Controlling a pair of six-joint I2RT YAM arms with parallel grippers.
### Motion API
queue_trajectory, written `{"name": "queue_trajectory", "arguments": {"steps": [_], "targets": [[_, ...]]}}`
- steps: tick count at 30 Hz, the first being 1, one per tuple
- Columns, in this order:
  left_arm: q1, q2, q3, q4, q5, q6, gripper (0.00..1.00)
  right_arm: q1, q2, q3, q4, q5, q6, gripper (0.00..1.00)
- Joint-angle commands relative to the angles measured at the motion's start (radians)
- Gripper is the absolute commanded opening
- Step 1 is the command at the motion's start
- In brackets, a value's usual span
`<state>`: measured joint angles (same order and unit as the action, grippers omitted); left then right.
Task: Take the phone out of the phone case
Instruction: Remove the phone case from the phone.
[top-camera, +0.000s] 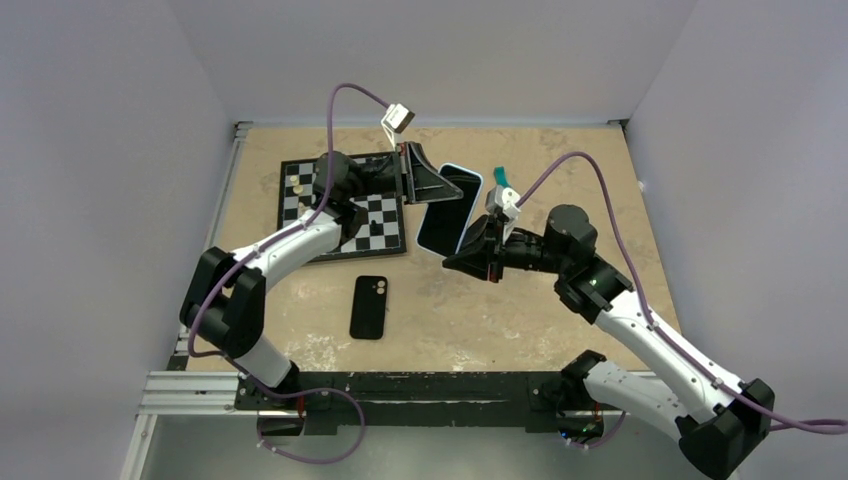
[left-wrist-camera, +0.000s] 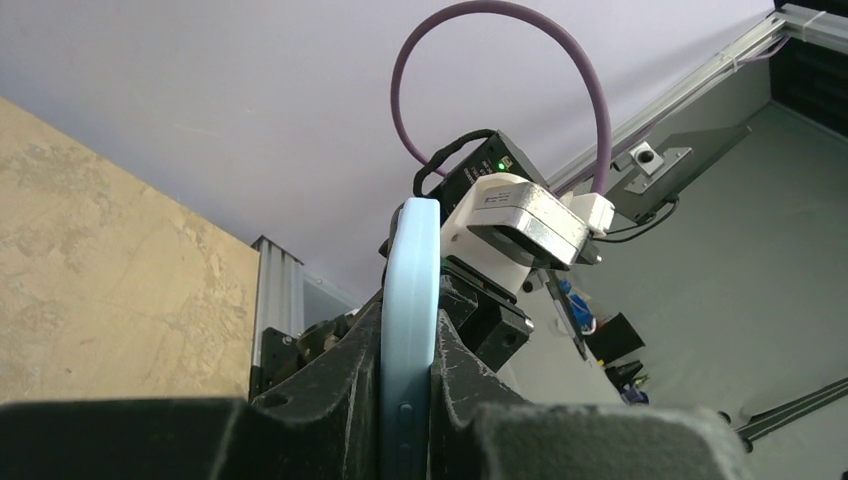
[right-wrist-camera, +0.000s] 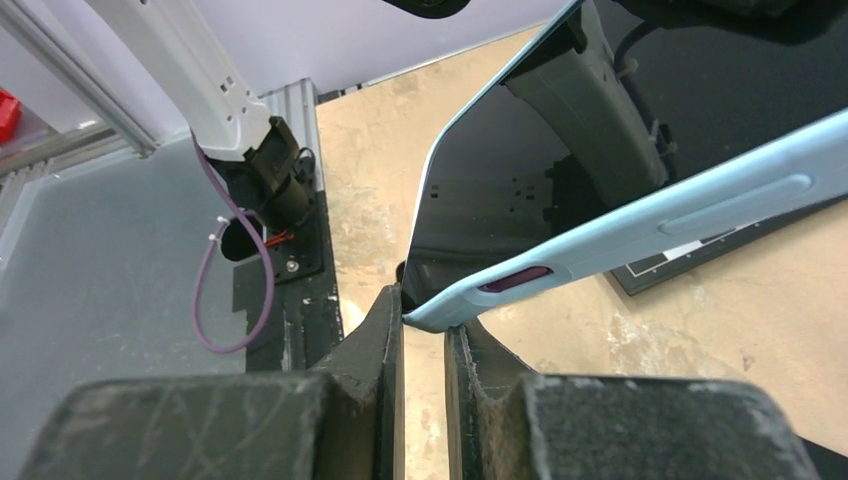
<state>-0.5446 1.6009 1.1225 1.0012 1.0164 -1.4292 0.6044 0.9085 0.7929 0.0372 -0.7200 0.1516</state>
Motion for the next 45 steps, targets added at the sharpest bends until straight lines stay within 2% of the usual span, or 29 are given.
{"name": "queue_trajectory", "arguments": {"steps": [1, 10, 16, 20, 24, 25, 28, 31, 33, 36, 38, 40, 41, 45], "targets": [[-0.078, 0.026, -0.008, -0.068, 0.080, -0.123, 0.00, -0.004, 0.001, 0.153, 0.112, 0.234, -0.221, 0.00], [-0.078, 0.057, -0.013, -0.037, 0.079, -0.159, 0.00, 0.045, 0.015, 0.236, -0.010, 0.288, -0.314, 0.00], [-0.078, 0.077, -0.016, 0.011, 0.076, -0.194, 0.00, 0.046, -0.005, 0.178, 0.072, 0.396, -0.289, 0.00], [-0.077, 0.068, -0.019, 0.056, 0.065, -0.204, 0.00, 0.044, -0.020, 0.101, 0.171, 0.521, -0.173, 0.00], [-0.072, 0.034, -0.050, 0.124, 0.007, -0.173, 0.00, 0.035, -0.078, -0.018, 0.215, 0.567, 0.078, 0.01], [-0.070, 0.025, -0.057, 0.127, -0.006, -0.159, 0.00, 0.032, -0.098, -0.047, 0.209, 0.564, 0.147, 0.08], [-0.068, -0.007, -0.083, 0.084, -0.043, -0.103, 0.00, 0.031, -0.120, -0.112, 0.175, 0.488, 0.309, 0.36], [-0.065, -0.043, -0.108, 0.002, -0.077, -0.036, 0.00, 0.032, -0.142, -0.119, 0.110, 0.422, 0.428, 0.53], [-0.066, -0.066, -0.120, -0.052, -0.100, 0.008, 0.00, 0.031, -0.171, -0.125, 0.114, 0.382, 0.481, 0.71], [-0.065, -0.111, -0.120, -0.191, -0.125, 0.120, 0.00, 0.031, -0.204, -0.131, 0.114, 0.348, 0.541, 0.80], [-0.065, -0.156, -0.114, -0.347, -0.161, 0.252, 0.00, 0.031, -0.210, -0.137, 0.112, 0.324, 0.557, 0.79], [-0.065, -0.178, -0.110, -0.434, -0.183, 0.303, 0.00, 0.032, -0.210, -0.172, 0.176, 0.264, 0.574, 0.74], [-0.065, -0.176, -0.110, -0.435, -0.185, 0.292, 0.00, 0.034, -0.205, -0.193, 0.229, 0.228, 0.585, 0.71], [-0.064, -0.123, -0.140, -0.264, -0.170, 0.149, 0.00, 0.054, -0.181, -0.255, 0.402, 0.144, 0.605, 0.60]]}}
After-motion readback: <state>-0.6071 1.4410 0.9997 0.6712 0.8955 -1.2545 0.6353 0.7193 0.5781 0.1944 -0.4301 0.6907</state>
